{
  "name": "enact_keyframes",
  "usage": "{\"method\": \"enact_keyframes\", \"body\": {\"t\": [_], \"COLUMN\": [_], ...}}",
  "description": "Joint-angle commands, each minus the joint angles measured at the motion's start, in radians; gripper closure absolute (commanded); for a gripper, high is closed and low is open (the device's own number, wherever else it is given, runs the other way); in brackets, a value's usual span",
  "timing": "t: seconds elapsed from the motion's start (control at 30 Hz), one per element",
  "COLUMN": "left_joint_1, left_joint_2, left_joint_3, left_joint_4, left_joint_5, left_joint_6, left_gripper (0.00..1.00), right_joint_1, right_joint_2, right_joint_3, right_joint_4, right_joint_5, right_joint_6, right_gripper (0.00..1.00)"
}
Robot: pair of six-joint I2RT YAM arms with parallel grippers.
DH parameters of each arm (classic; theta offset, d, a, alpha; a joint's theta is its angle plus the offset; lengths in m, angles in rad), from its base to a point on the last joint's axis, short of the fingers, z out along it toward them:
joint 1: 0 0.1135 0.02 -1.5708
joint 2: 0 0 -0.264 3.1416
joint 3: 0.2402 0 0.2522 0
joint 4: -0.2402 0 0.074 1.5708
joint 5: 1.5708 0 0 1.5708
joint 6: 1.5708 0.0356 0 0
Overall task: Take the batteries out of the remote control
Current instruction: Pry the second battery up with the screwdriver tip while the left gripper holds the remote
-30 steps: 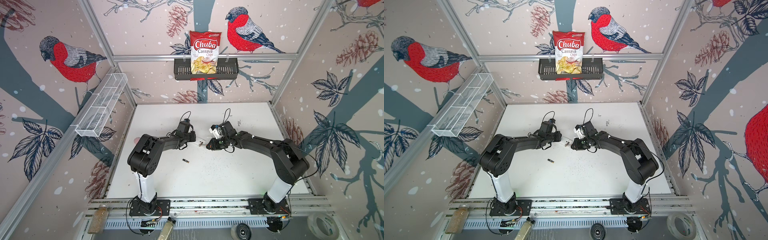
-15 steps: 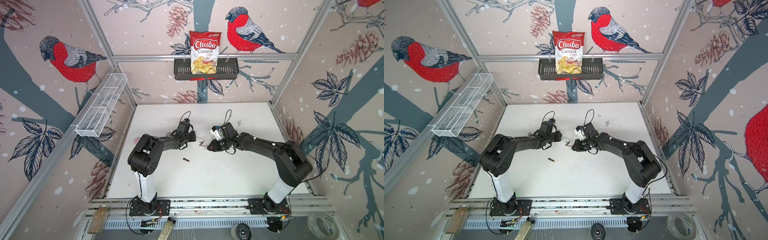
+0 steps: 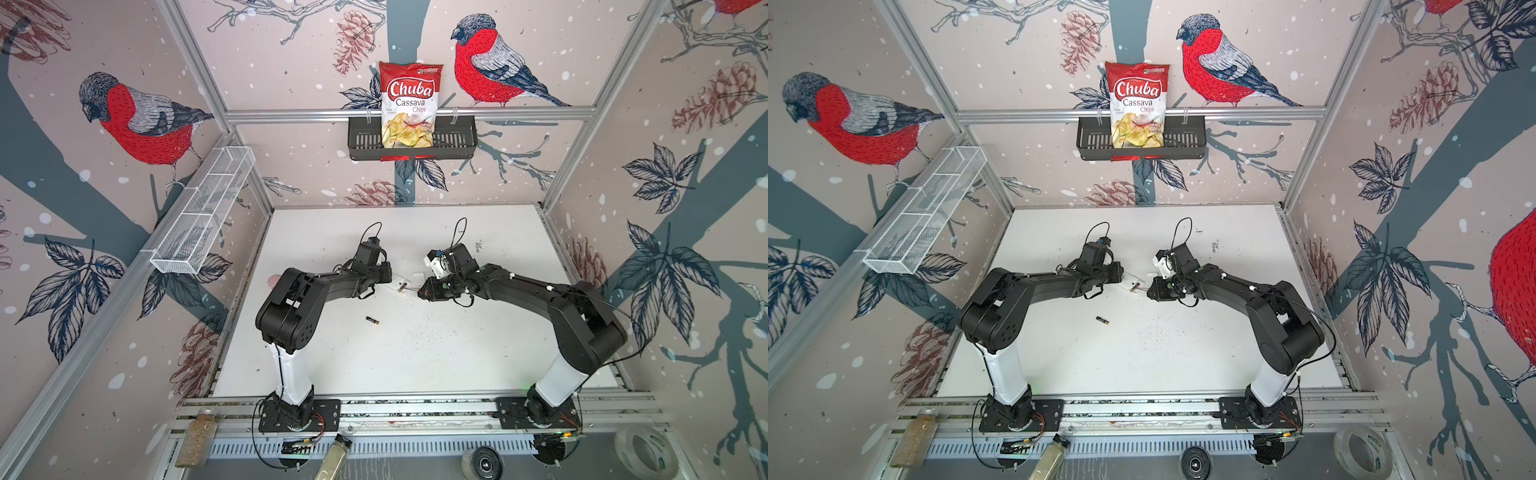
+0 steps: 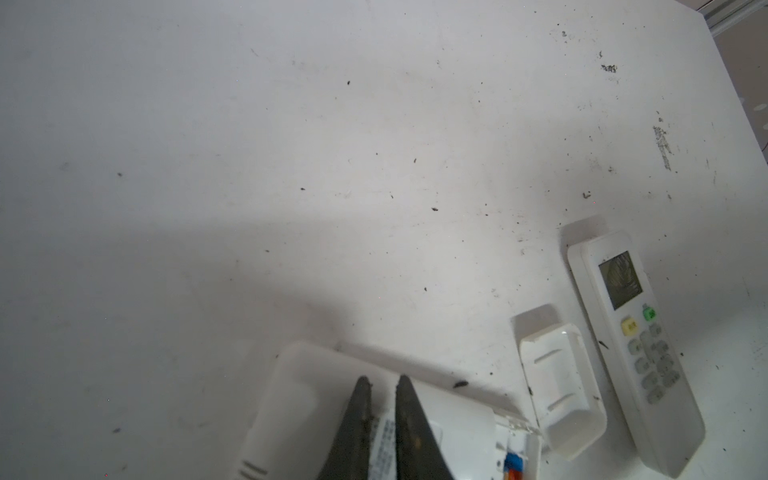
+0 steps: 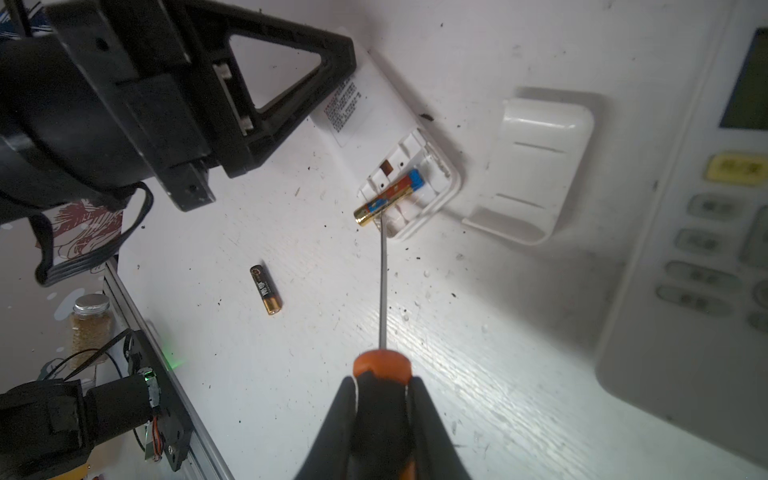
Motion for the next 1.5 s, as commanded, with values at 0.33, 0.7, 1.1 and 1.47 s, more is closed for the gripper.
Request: {"method": "enact_keyframes", "body": {"t": [0.33,0.7,1.1,1.47], "left_joint_1": [0.001,0.001,0.001,0.001], "left_joint_2": [0.01,0.012,0.009,0.0], "left_joint_3": [-0.002,-0.006,-0.016,-0.018], "left_joint_4": [-0.095,-0.091,-0.085,-0.091], "left_joint_5": [-0.003,-0.001,0.001,-0.008], "left_joint_6": [0.005,0.005,0.0,0.003], "left_gripper": [0.85,0.85,0.86,0.86], "right_joint_1": [-0.018,-0.028,-0.003,-0.021], "right_joint_2": [0.06,0.069,0.036,0.061], "right_joint_3": [0.007,0.002,0.021,0.053], "right_joint_4": [0.054,0.125,0.132,0.107], "right_joint_5": [0.003,-0.013,0.005,0.04], "right_joint_6": [0.009,0.038,0.043,0.038], "right_gripper": [0.94,0.94,0.94,0.94]}}
